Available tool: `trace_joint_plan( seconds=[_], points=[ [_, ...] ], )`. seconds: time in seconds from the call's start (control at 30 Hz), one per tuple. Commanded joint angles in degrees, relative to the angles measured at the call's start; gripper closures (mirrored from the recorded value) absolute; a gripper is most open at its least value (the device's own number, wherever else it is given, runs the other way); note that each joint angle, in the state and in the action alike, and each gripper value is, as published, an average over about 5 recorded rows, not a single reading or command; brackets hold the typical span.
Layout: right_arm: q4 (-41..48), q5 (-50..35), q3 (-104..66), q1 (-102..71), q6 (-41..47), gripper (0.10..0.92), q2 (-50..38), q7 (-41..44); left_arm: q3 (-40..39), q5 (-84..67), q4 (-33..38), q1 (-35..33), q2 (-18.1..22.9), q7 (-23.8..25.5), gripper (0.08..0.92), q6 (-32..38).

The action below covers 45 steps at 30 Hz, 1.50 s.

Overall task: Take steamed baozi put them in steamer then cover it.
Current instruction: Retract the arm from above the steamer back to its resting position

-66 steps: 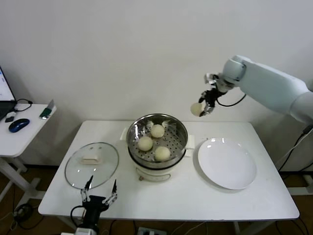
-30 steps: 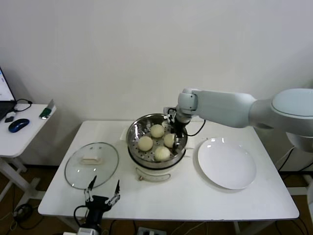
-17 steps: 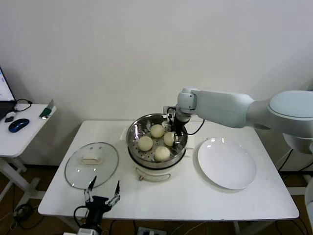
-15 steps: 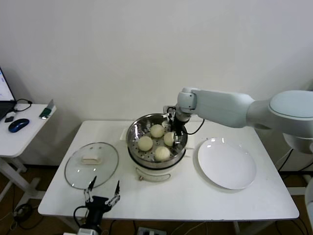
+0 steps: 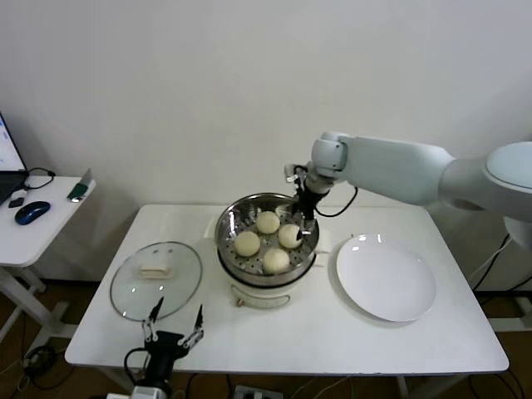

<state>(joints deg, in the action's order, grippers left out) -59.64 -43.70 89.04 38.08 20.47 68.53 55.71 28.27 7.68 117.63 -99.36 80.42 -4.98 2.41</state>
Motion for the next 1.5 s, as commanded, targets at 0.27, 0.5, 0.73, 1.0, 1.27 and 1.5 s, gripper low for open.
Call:
trace_joint_plan(
  seconds=[0.27,0.5,0.73,1.0,1.27,1.5],
  points=[
    [-12.37,-3.35,-17.86,-7.01,-13.31,0.203,-24.69,-17.60,1.54,1.62,-0.38,1.29,-0.37,-0.53,0.177,0.11],
    [-18.81,-3.81,-32.42,-22.15,-21.86,0.203,-35.77,-27.41,1.89,1.61,-0.05,1.72,0.08,-0.82,0.177,-0.48],
    [-21.24,-1.20,-61.12,-49.63,-27.96,0.203,-40.20,-34.02,3.00,3.72,1.05,1.27,0.43,-0.92,0.177,-0.84],
    [-26.45,-0.63,-86.03,-75.54,-29.10,0.203,-37.92,-38.49,3.85,7.93,2.50,1.80,0.25,-1.16,0.177,-2.08],
    [-32.35,1.85,-108.26,-96.85,-26.88,0.203,-27.39,-43.34,4.98,19.17,2.92,2.59,-0.92,-2.31,0.177,-5.77],
    [-38.14,3.75,-120.16,-108.26,-22.50,0.203,-18.75,-45.28,5.57,45.76,1.68,4.58,-5.35,-2.30,0.177,-11.90]
  ],
)
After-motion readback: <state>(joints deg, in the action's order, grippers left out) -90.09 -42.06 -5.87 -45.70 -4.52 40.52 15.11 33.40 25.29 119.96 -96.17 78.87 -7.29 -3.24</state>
